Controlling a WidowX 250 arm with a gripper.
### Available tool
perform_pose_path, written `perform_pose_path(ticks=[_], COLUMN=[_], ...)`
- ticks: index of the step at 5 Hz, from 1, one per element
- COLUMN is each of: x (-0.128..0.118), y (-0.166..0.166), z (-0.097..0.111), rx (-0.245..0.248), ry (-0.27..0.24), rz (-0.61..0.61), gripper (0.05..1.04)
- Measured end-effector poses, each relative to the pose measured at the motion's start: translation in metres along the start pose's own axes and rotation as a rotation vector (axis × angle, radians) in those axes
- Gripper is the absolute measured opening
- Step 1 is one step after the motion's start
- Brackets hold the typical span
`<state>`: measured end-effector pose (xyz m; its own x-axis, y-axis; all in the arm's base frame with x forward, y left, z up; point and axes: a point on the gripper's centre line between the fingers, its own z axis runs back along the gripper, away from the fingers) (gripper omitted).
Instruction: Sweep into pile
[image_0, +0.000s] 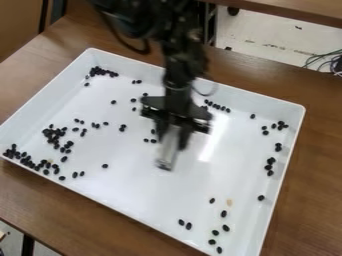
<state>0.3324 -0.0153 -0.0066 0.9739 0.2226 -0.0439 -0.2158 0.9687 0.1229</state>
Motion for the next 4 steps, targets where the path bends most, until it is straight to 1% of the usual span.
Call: perform_pose_path(ticks=[1,2,3,4], x=[-0.006,-0.012,-0.008,0.005], y=[0.052,0.102,0.151,0.181], z=[-0.007,-0.014,-0.020,-0.019], rx=[0.026,0.035,0.040,0.028], ry=[0.012,0.025,0.040,0.031], rz=[0.061,0.106,0.063,0.006], gripper=[0.364,0.364,0.364,0.364])
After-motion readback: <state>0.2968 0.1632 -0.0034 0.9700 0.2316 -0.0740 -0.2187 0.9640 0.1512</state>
